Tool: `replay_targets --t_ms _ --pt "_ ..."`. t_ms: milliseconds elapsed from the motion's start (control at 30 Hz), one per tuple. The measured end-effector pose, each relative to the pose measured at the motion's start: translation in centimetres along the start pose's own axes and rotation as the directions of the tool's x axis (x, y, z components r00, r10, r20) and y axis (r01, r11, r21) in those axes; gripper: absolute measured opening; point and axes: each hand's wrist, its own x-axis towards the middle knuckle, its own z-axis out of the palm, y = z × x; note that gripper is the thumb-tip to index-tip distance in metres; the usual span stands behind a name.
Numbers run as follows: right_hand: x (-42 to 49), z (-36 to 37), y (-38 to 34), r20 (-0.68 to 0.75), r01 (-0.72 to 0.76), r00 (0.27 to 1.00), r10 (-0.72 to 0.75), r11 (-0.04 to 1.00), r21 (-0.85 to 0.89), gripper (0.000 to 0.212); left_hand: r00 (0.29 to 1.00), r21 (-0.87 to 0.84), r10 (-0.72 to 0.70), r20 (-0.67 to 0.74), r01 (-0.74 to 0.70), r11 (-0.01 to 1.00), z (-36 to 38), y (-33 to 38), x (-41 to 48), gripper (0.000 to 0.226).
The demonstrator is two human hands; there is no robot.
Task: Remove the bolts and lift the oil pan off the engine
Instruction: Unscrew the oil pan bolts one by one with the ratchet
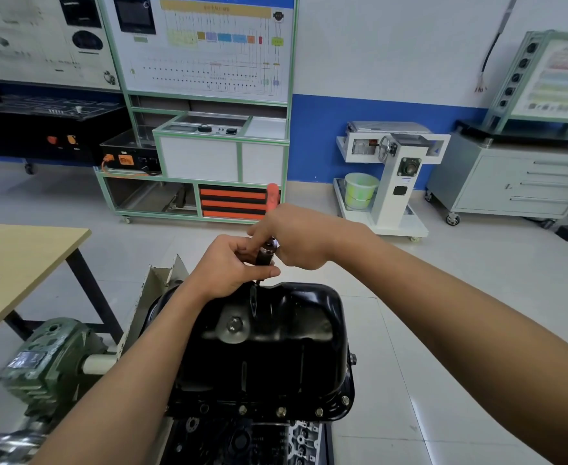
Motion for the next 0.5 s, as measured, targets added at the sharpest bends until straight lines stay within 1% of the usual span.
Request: replay_targets --t_ms 33,133,200,267,333,367,400,467,500 --pt "-0.1 -0.1 -0.1 0.001 -0.024 1.0 0.024 1.0 -0.009 0.041 1.0 -0.002 0.009 -0.001 -0.009 1.0 0.0 -0.1 0.1 0.026" --pt "-0.3 -0.1 0.2 -0.018 -0.117 0.993 0.118 0.993 0.015 0.009 1.0 0.021 0.019 -0.02 -0.019 1.0 -0.1 -0.4 0.3 0.018" --pt "-0.3 0.2 0.3 -0.025 -0.183 0.982 0.187 0.976 0.118 0.028 0.999 0.024 0.029 -0.033 -0.028 0.999 -0.2 -0.5 0.4 0.017" --pt "-0.1 1.0 0.2 -0.07 -0.267 0.957 0.283 0.946 0.185 0.048 0.998 0.037 0.044 -0.038 -0.042 0.998 -0.1 -0.6 0.5 0.019" --pt "0.3 2.1 -0.1 -0.115 -0.332 0.924 0.364 0.916 0.227 0.057 0.997 0.051 0.049 -0.06 -0.046 0.998 -0.1 -0.7 0.6 0.029" --pt "0.5 2.6 -0.3 -0.127 -0.346 0.913 0.387 0.901 0.26 0.057 0.996 0.06 0.055 -0.073 -0.05 0.997 -0.1 -0.9 0.7 0.034" --pt "0.5 2.7 -0.4 -0.129 -0.348 0.909 0.395 0.893 0.286 0.055 0.995 0.064 0.059 -0.085 -0.054 0.996 -0.2 -1.0 0.7 0.034" --pt "0.5 2.4 -0.4 -0.083 -0.336 0.924 0.373 0.897 0.286 0.046 0.995 0.062 0.057 -0.087 -0.051 0.997 -0.2 -1.0 0.6 0.019" --pt "0.4 1.9 -0.4 -0.046 -0.332 0.933 0.356 0.906 0.265 0.039 0.996 0.065 0.051 -0.076 -0.046 0.997 -0.2 -1.0 0.6 0.019"
